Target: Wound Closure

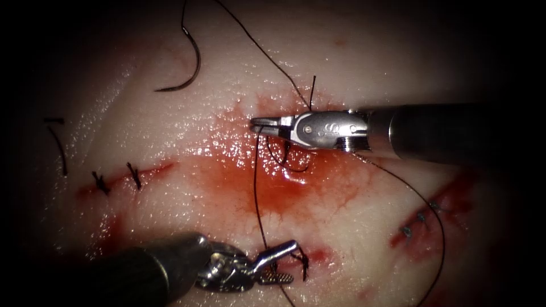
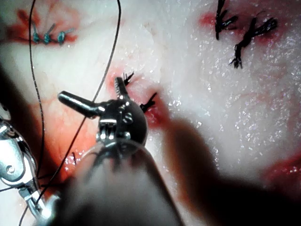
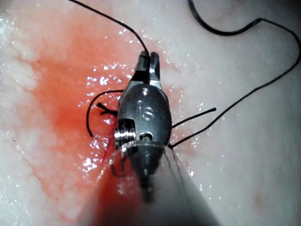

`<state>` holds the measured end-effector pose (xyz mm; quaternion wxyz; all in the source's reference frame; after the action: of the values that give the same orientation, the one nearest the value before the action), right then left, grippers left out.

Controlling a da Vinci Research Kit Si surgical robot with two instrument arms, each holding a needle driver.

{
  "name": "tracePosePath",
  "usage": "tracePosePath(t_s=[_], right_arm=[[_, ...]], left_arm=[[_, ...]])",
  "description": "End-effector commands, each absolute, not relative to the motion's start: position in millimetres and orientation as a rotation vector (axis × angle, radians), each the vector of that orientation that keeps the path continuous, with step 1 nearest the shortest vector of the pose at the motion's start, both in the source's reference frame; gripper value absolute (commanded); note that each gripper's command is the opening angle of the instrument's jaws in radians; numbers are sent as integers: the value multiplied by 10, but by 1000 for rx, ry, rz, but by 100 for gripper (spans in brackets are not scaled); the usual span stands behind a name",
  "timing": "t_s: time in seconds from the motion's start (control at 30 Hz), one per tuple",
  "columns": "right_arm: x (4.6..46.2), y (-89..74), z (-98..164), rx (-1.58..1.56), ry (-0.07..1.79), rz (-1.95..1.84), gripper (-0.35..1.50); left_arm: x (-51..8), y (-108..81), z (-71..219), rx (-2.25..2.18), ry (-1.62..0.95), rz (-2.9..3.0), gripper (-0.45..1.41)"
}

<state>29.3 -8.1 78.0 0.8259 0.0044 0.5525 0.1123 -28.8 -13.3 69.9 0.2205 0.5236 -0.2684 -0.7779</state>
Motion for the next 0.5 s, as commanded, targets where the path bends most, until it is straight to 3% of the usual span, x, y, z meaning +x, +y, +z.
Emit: tracePosePath(t_s=[0.03, 0.5], right_arm=[[299, -80, 787, 8, 1174, 239, -35], [300, -81, 797, 9, 1164, 246, -35]], left_arm=[[-293, -135, 706, 1448, -743, -2149, 93], [-300, -144, 693, 1461, -771, -2117, 86]])
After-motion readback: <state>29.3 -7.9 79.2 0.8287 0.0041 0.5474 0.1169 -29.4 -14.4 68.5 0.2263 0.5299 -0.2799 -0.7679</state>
